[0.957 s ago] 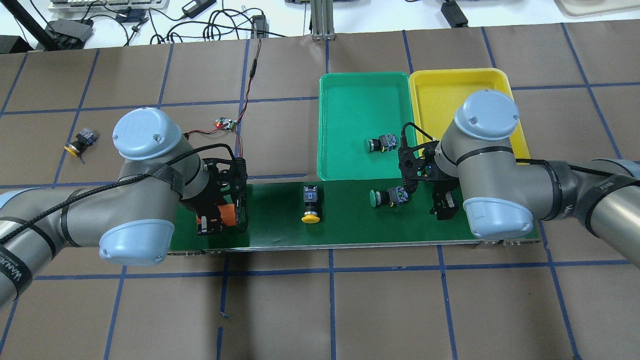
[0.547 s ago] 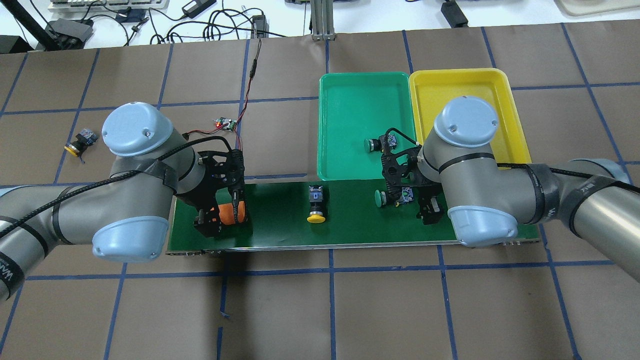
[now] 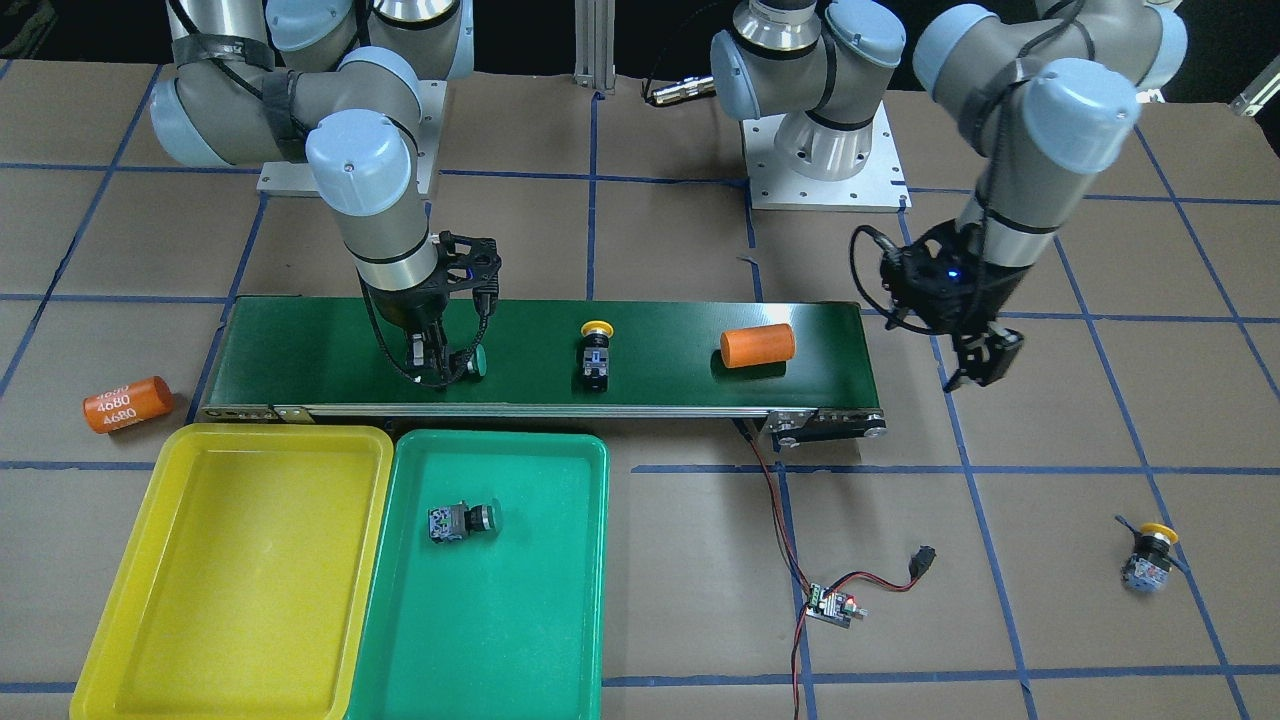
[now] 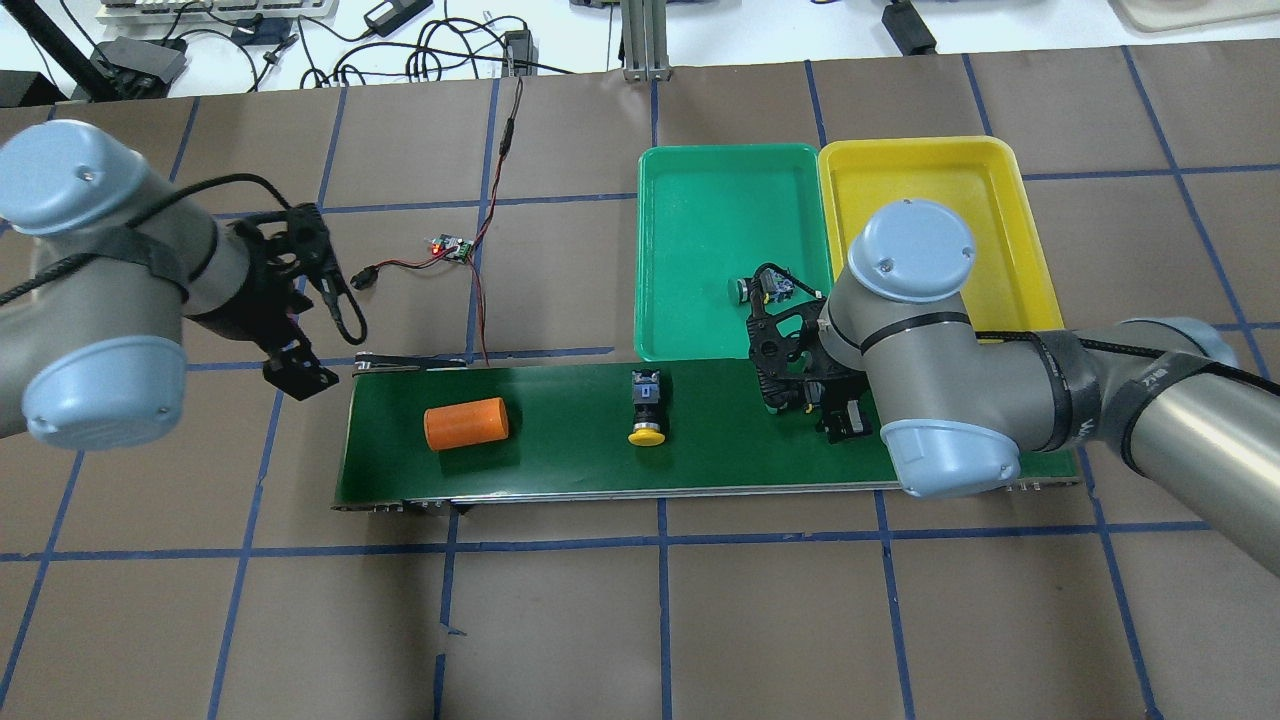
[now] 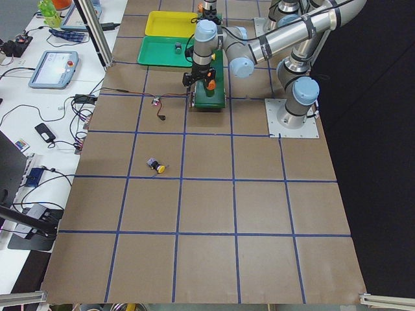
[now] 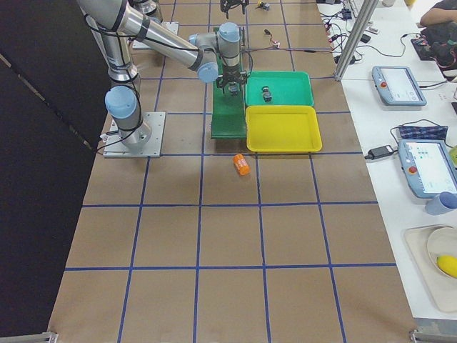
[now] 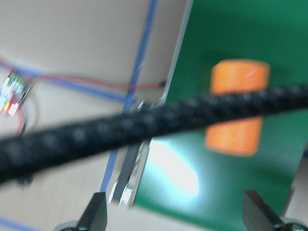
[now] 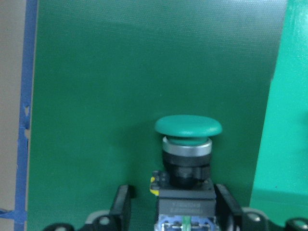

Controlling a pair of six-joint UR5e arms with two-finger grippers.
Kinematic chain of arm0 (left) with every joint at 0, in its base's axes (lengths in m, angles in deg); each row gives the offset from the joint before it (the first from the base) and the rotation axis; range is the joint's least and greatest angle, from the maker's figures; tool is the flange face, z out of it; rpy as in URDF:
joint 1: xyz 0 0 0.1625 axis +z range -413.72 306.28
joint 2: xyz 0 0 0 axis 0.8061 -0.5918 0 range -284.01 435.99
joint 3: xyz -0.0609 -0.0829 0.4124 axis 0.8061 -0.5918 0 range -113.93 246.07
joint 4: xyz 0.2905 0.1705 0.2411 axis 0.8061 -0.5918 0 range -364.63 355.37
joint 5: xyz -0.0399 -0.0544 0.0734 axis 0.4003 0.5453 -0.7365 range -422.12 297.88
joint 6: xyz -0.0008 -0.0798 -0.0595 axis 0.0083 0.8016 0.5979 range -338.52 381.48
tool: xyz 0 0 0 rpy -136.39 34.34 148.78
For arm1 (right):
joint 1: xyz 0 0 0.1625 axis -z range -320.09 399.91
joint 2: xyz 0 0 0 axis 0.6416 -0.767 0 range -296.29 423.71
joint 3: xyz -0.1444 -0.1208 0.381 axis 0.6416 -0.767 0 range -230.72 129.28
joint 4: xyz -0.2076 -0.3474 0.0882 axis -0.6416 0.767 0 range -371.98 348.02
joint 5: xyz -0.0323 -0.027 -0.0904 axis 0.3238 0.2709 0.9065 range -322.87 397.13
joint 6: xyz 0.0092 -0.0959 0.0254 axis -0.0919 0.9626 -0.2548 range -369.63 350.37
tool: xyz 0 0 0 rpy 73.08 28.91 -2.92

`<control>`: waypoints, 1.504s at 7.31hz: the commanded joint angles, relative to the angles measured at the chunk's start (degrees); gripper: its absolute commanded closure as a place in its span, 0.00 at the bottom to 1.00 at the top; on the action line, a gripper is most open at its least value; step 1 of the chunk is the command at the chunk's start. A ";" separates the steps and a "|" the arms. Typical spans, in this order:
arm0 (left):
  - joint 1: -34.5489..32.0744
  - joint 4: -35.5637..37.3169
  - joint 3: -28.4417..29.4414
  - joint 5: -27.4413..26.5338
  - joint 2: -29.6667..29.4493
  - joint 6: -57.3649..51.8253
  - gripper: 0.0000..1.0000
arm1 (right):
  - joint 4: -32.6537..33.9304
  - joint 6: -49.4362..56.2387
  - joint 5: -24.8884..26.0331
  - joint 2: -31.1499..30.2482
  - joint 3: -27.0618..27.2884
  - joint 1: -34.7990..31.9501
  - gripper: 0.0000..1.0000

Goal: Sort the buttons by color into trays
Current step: 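Carry the green button into the green tray with right while left returns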

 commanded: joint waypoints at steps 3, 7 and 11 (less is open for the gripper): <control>12.69 -8.24 18.31 1.56 -15.90 12.71 0.00 | -2.17 -0.59 0.77 5.39 -12.52 -0.02 0.74; 15.50 -8.24 33.22 1.03 -33.06 18.42 0.00 | -4.99 0.55 0.77 18.08 -23.12 0.86 0.17; 16.47 -2.73 36.12 0.24 -40.55 22.39 0.00 | -10.24 -1.80 0.60 13.55 -23.12 1.82 0.02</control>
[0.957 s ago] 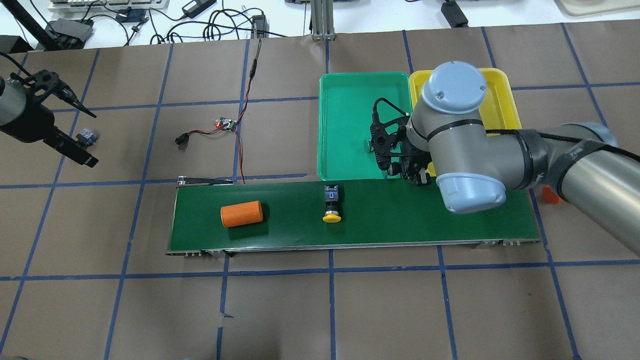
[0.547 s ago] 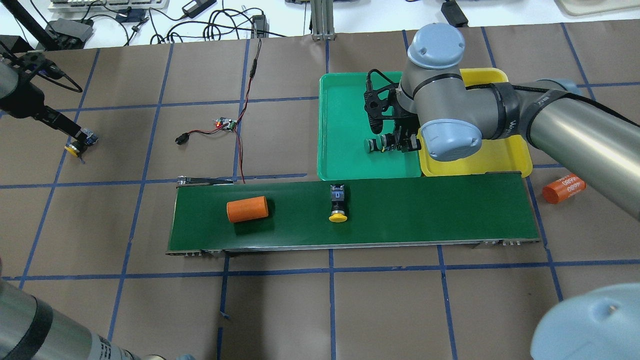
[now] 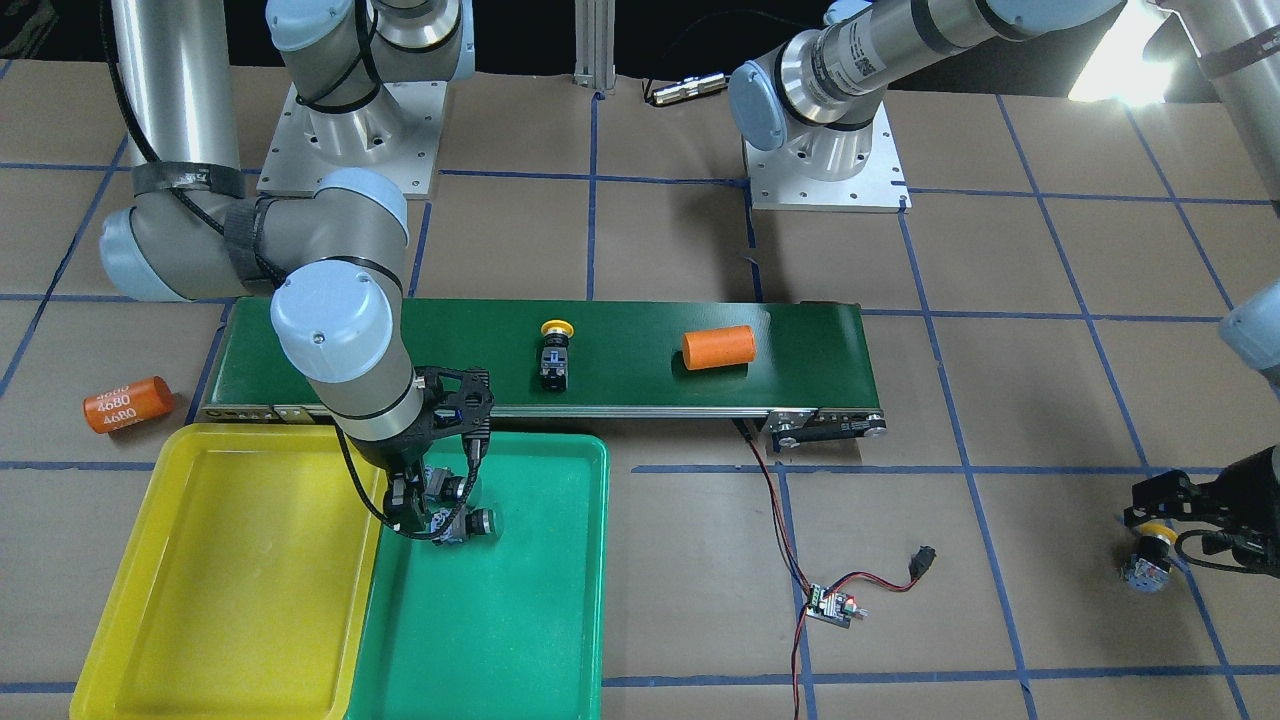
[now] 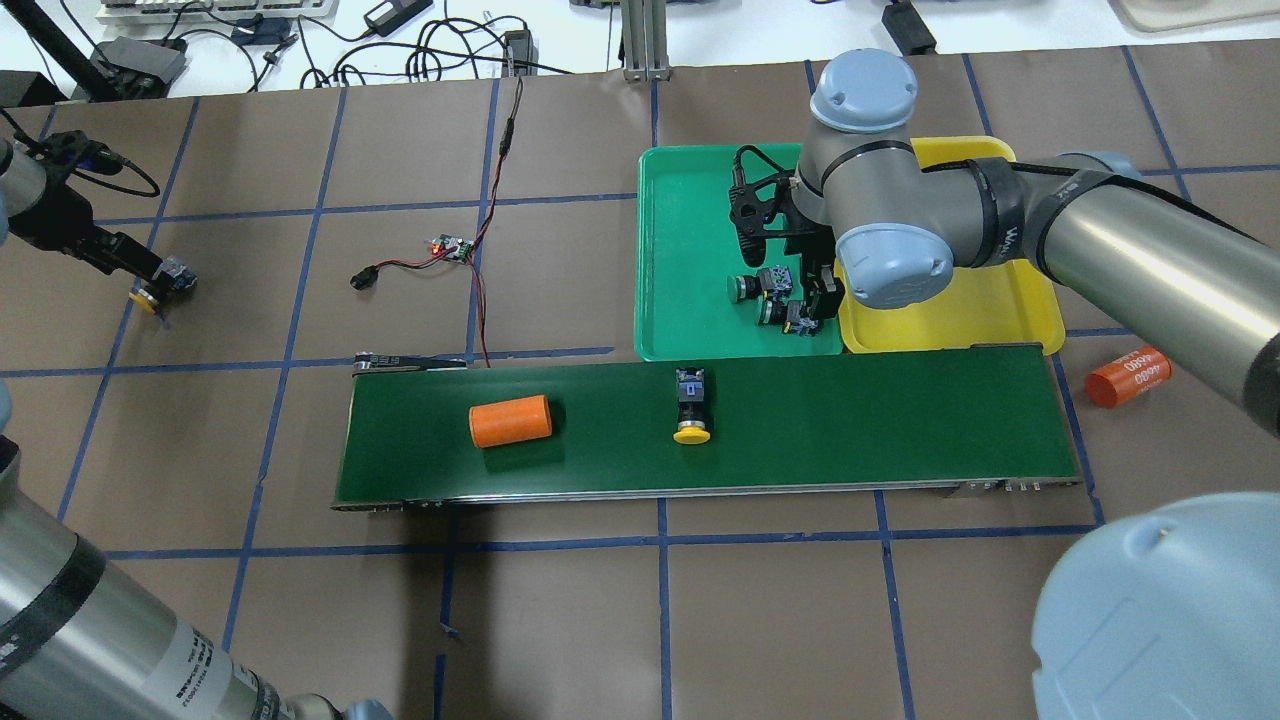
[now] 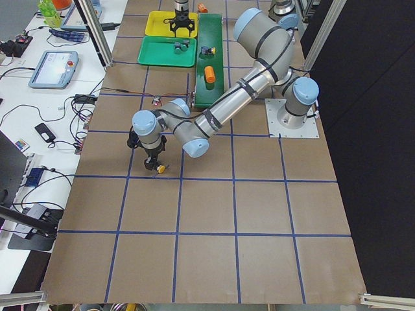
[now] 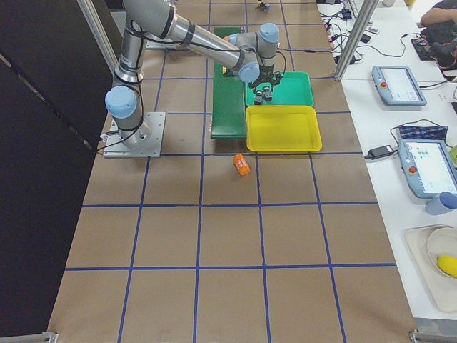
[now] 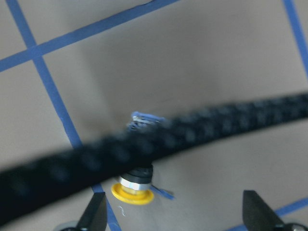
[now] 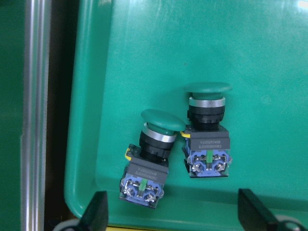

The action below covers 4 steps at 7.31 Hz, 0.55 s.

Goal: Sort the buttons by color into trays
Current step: 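Carry the green button into the green tray with right while left returns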

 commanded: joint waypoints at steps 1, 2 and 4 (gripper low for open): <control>0.08 1.91 1.37 0.08 -3.64 0.26 0.00 | -5.42 -4.69 -0.14 -5.48 0.31 1.64 0.01; 0.08 1.91 1.29 0.51 -4.00 0.17 0.02 | -8.75 -4.99 -0.23 -7.33 0.83 3.57 0.00; 0.08 1.91 1.38 0.87 -4.09 0.17 0.73 | -11.86 -13.27 -0.76 -11.73 5.82 7.96 0.00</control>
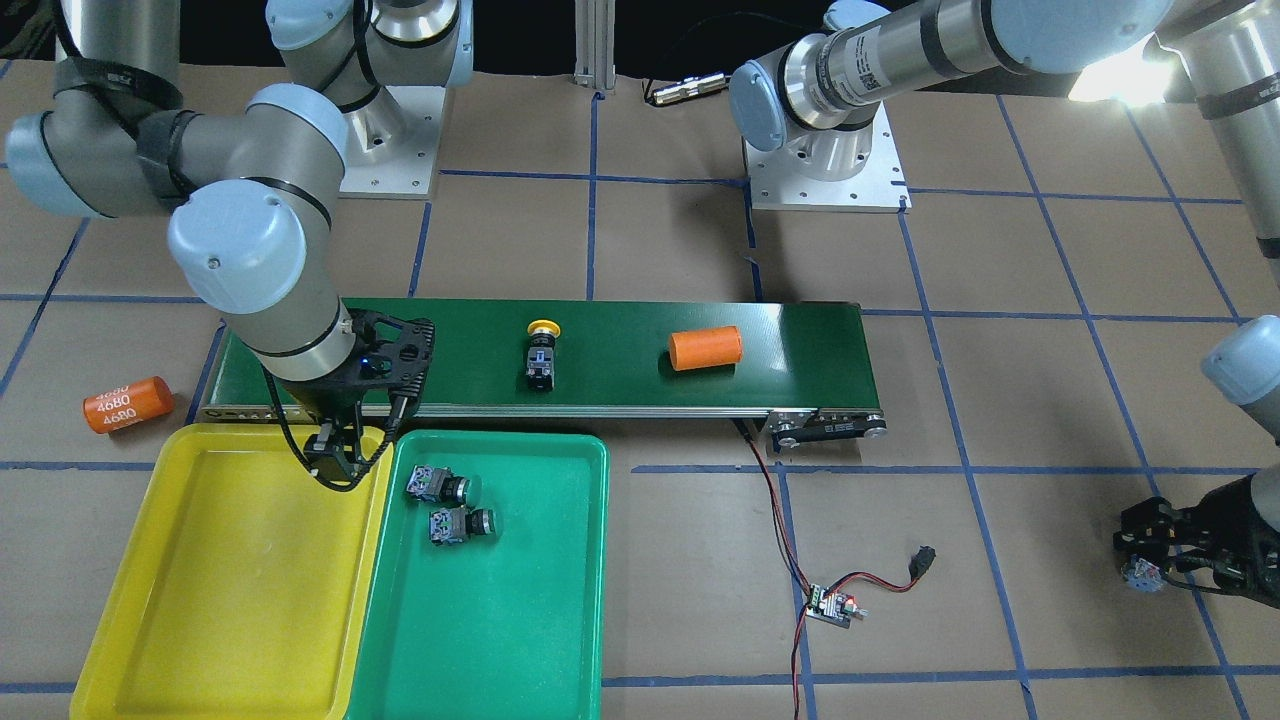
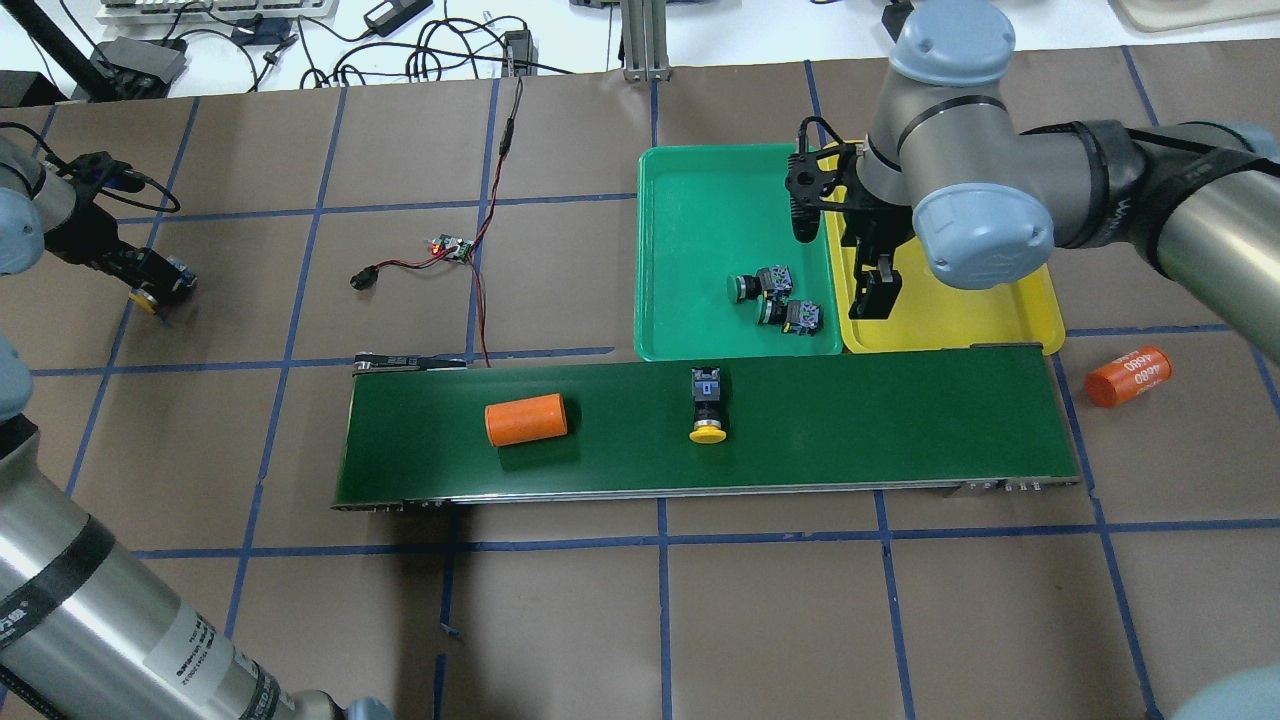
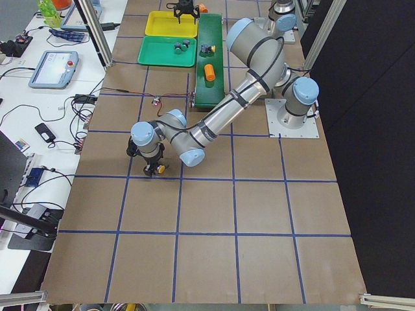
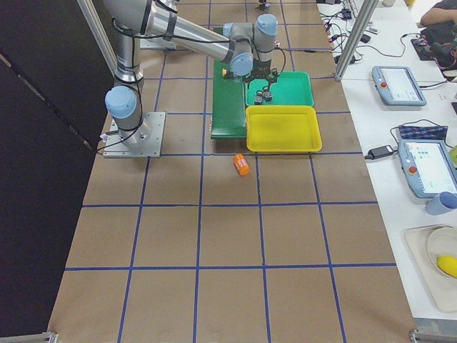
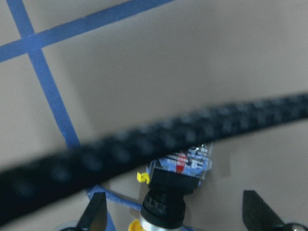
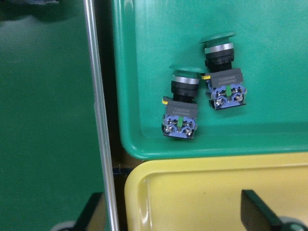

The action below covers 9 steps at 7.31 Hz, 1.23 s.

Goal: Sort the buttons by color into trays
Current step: 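Grasp a yellow-capped button with the left gripper while right moves to belt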

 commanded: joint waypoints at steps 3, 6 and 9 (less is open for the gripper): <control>-1.83 -0.17 -0.20 0.08 3.01 0.46 0.99 | -1.35 -27.73 -0.32 -6.46 8.63 3.36 0.00; -11.05 -4.28 -10.79 -0.89 15.46 12.27 0.99 | -1.18 -40.76 -1.55 -6.29 8.29 3.36 0.00; -18.33 -8.26 -20.74 -0.36 28.93 30.09 0.99 | -1.71 -56.94 -1.29 -6.37 8.72 3.27 0.00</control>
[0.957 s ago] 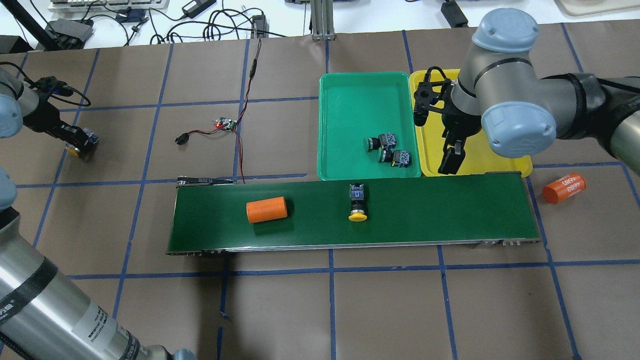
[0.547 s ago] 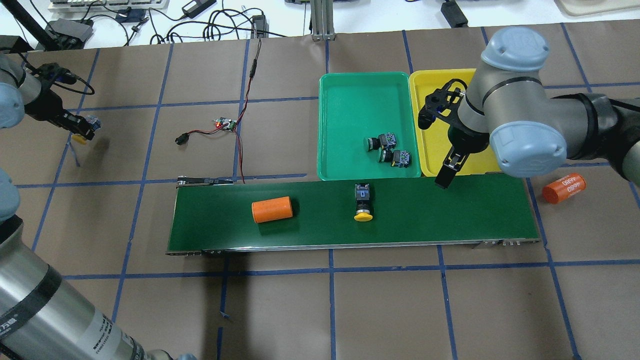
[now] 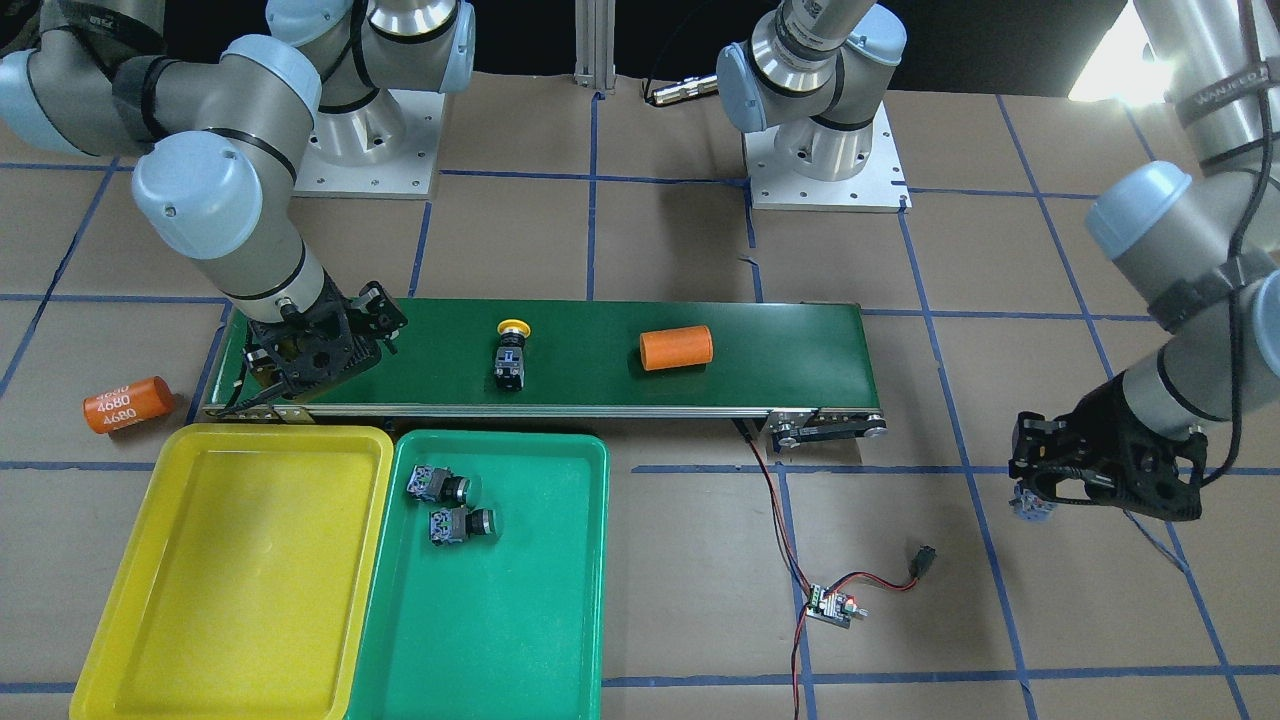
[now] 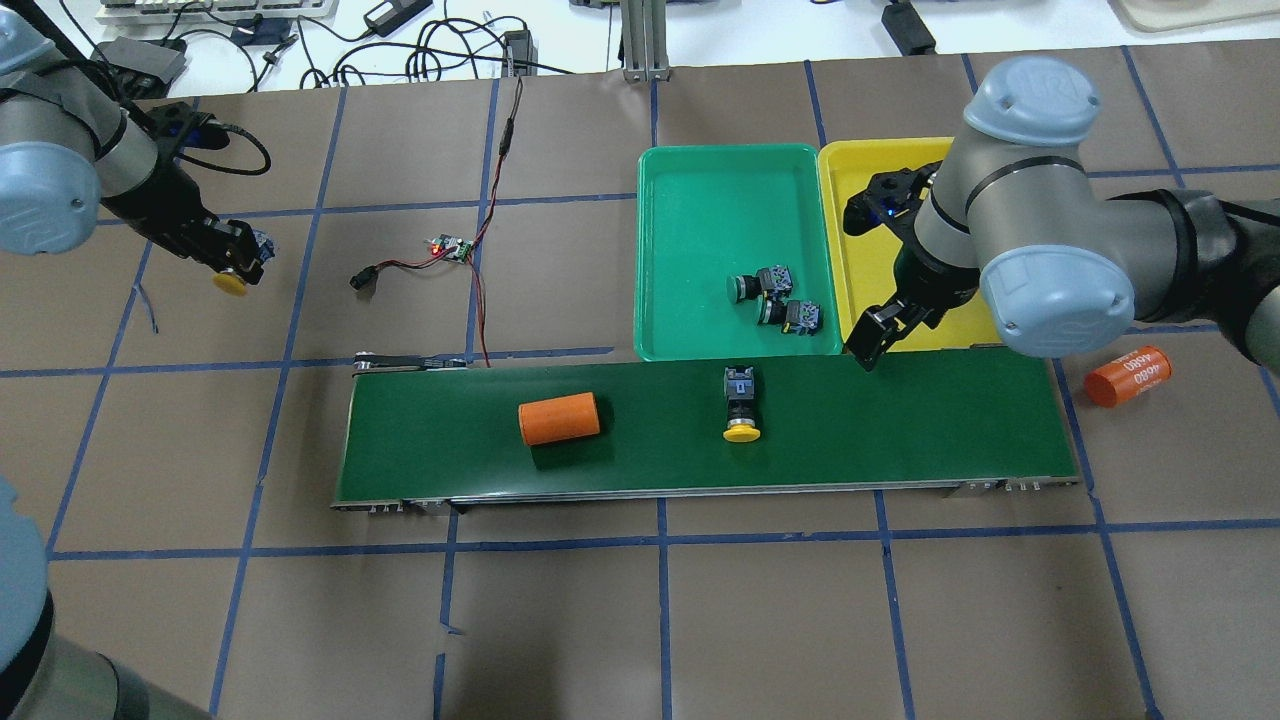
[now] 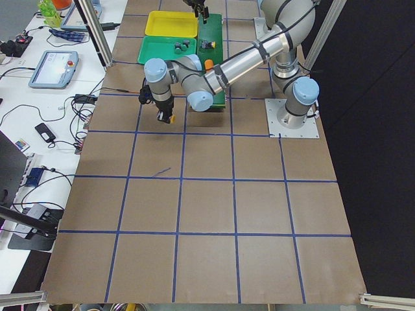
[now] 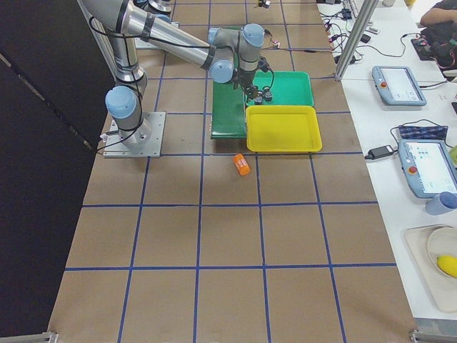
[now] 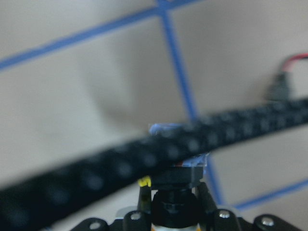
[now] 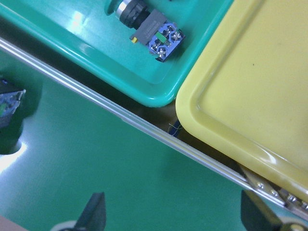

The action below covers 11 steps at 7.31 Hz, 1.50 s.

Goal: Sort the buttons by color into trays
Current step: 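Grasp a yellow-capped button with the left gripper while right moves to belt, then place the yellow button on the belt while right grasps another yellow button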

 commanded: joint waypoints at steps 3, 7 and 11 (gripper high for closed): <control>-17.37 0.23 -11.35 -0.02 10.31 31.36 1.00 | 0.41 -16.66 -0.22 0.17 0.18 -0.74 0.00; -20.39 10.93 -24.43 -0.02 14.44 36.16 0.99 | 3.39 -18.26 -0.31 2.27 -0.09 -6.43 0.00; -20.39 12.63 -26.22 -0.11 16.21 36.33 0.00 | 7.26 -20.62 0.48 3.08 0.09 -9.96 0.00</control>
